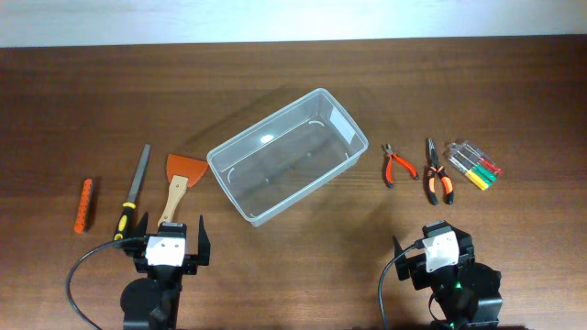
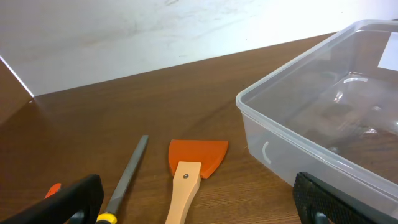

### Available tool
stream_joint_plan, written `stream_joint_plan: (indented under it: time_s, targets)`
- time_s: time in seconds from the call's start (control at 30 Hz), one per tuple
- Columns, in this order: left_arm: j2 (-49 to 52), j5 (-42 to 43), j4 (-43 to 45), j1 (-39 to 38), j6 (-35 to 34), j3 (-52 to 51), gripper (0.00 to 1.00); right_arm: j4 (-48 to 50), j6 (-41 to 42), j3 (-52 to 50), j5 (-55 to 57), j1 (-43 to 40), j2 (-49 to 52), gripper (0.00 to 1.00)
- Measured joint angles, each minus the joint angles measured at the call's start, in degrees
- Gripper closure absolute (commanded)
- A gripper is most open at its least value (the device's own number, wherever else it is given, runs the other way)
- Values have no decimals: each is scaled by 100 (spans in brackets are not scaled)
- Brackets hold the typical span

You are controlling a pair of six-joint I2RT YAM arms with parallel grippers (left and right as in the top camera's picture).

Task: Pack container
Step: 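Move both grippers forward toward the clear plastic container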

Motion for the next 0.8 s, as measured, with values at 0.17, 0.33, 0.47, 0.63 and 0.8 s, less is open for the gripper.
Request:
stream_joint_plan:
  time_s: [0.17, 0.33, 0.47, 0.63, 0.8]
  targets:
    - [0, 9, -2, 0, 0, 0, 1, 28, -7, 0, -2, 0, 0, 1]
    - [0, 396, 0, 0, -63, 0, 1, 44, -9, 0, -81, 0, 0, 1]
    - [15, 916, -90, 0, -645, 42, 1, 387, -4, 2, -463, 0, 0, 1]
    - [380, 1174, -719, 0, -1115, 748, 1, 509, -4, 549, -1071, 0, 72, 1]
    - [1700, 1196, -1663, 0, -1287, 2752, 1, 13, -9, 2227, -1088, 0, 1049, 2]
